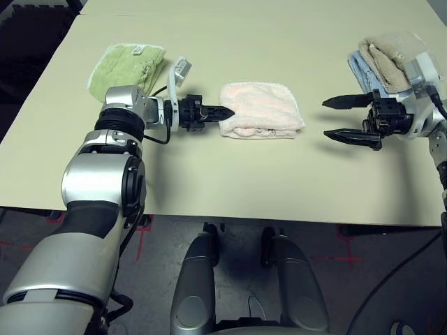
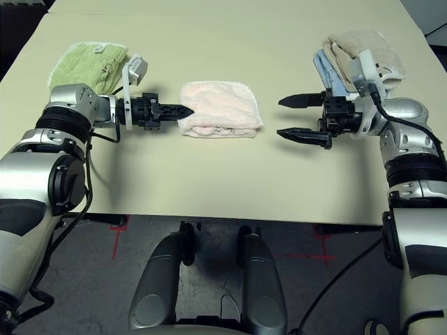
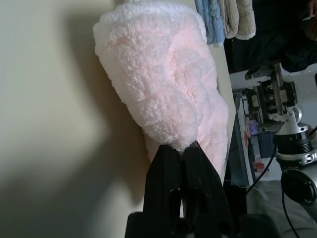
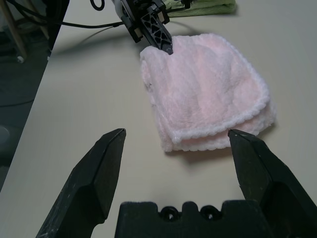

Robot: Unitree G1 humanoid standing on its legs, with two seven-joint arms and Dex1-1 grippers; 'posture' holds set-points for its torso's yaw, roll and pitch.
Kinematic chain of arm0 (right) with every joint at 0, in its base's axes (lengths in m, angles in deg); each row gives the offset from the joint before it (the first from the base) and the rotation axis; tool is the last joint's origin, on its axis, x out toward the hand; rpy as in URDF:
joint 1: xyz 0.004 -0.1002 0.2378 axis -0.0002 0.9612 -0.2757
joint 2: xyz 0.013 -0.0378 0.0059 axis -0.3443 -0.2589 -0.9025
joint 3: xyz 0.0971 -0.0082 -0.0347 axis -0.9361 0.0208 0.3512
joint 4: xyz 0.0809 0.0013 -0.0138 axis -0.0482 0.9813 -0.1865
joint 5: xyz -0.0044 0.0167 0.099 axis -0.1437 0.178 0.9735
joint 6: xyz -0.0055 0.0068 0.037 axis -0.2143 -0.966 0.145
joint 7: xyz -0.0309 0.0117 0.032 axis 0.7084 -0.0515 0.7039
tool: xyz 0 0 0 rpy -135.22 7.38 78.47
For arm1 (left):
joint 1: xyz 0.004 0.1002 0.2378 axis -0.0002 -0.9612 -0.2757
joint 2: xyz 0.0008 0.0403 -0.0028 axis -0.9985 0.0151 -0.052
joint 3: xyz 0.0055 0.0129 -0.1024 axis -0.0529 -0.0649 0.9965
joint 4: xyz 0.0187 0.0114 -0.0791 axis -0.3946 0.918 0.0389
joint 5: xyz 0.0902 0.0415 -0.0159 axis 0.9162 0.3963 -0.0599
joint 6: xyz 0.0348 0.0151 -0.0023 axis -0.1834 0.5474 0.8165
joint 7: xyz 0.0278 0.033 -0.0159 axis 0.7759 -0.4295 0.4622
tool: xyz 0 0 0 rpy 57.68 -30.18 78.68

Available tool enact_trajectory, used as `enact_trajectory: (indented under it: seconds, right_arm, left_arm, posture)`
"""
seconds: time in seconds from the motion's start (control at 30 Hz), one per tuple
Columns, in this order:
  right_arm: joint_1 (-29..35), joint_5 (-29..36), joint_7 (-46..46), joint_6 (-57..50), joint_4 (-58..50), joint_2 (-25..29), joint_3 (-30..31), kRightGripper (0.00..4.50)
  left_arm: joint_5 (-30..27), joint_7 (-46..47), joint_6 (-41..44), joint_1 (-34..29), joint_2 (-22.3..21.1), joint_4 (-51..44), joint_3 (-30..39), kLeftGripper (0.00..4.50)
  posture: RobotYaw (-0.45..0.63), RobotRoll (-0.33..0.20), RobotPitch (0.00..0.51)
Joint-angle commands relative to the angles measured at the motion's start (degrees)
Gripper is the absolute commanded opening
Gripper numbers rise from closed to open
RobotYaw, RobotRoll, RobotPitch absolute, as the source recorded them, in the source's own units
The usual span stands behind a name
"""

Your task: Fold the towel and set it aside.

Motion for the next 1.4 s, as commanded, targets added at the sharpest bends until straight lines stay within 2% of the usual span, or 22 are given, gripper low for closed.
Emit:
enact_trajectory:
  seconds: [0.03,0.23,0.47,0.77,1.03,1.3,1.4]
  right_arm:
    - [0.8,-0.9,-0.3,0.7,0.2,0.4,-1.2,4.50]
    - [-0.1,-1.5,-0.3,0.9,1.1,-0.6,-2.3,4.50]
    - [-2.6,-1.9,1.6,-0.8,2.6,-3.4,-4.9,4.50]
    - [-3.0,-3.1,2.0,-1.0,2.5,-5.2,-6.0,4.50]
    - [-4.5,-1.6,6.9,-3.0,2.7,-9.5,-9.4,4.50]
    - [-3.5,-1.6,8.6,-3.6,1.0,-11.5,-10.3,4.50]
    - [-2.5,-1.4,8.6,-4.0,-0.3,-11.5,-10.4,4.50]
  left_arm:
    - [-1.5,1.7,0.5,1.0,-0.3,0.5,2.9,0.01]
    - [-6.5,9.2,-3.8,2.7,-2.9,0.9,13.0,0.01]
    - [-4.9,8.9,-5.7,2.3,-6.3,0.6,12.5,0.01]
    - [-6.5,13.1,-12.5,4.5,-9.4,1.3,16.9,0.01]
    - [-8.7,18.8,-22.5,6.7,-10.5,1.4,22.0,0.01]
    - [-8.8,19.4,-28.3,8.5,-11.4,1.2,23.0,0.01]
    - [-8.0,21.7,-35.3,8.1,-12.0,1.7,23.2,0.01]
  posture:
    - [-0.01,0.000,0.304]
    - [0.00,0.000,0.305]
    - [0.02,0.000,0.303]
    - [0.03,0.000,0.302]
    - [0.04,0.000,0.302]
    - [0.05,0.000,0.302]
    - [0.04,0.000,0.302]
